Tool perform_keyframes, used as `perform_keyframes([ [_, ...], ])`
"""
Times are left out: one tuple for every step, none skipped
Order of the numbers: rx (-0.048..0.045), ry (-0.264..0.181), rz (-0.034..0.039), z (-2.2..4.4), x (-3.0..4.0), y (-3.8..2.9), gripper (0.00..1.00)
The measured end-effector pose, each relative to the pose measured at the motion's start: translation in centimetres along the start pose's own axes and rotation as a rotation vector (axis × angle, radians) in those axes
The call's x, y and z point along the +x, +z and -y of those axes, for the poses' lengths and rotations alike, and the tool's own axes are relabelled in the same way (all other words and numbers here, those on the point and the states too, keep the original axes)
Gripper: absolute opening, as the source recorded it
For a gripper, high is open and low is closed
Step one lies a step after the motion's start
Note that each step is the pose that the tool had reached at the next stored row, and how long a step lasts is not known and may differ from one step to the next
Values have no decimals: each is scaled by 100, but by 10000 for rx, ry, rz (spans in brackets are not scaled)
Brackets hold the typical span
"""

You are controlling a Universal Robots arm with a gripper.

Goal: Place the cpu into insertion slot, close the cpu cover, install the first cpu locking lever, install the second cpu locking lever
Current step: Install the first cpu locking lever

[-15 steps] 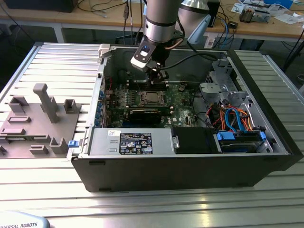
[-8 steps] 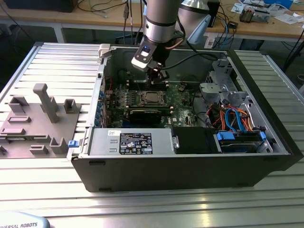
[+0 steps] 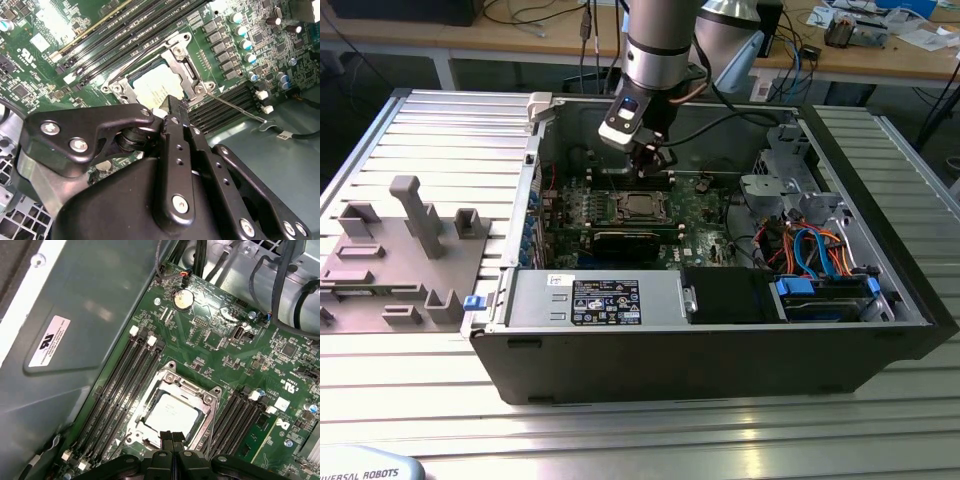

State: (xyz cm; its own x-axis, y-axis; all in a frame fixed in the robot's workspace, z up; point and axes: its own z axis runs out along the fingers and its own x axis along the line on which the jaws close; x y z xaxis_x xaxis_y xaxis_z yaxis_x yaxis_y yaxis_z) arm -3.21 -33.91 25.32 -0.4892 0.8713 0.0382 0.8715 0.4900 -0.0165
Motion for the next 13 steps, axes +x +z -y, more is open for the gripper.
perform_keyframes([
  [1, -41, 1, 0, 0, 0, 11],
  [2, -76, 1, 0, 0, 0, 11],
  [4, -121, 2, 0, 0, 0, 11],
  [6, -153, 2, 0, 0, 0, 11],
  [8, -208, 4, 0, 0, 0, 11],
  [9, -245, 4, 0, 0, 0, 11],
  [10, -281, 4, 0, 0, 0, 11],
  [12, -317, 5, 0, 0, 0, 11],
  [13, -359, 6, 0, 0, 0, 11],
  [15, -395, 6, 0, 0, 0, 11],
  [16, -428, 7, 0, 0, 0, 11],
  [19, -490, 8, 0, 0, 0, 11],
  [21, -559, 9, 0, 0, 0, 11],
])
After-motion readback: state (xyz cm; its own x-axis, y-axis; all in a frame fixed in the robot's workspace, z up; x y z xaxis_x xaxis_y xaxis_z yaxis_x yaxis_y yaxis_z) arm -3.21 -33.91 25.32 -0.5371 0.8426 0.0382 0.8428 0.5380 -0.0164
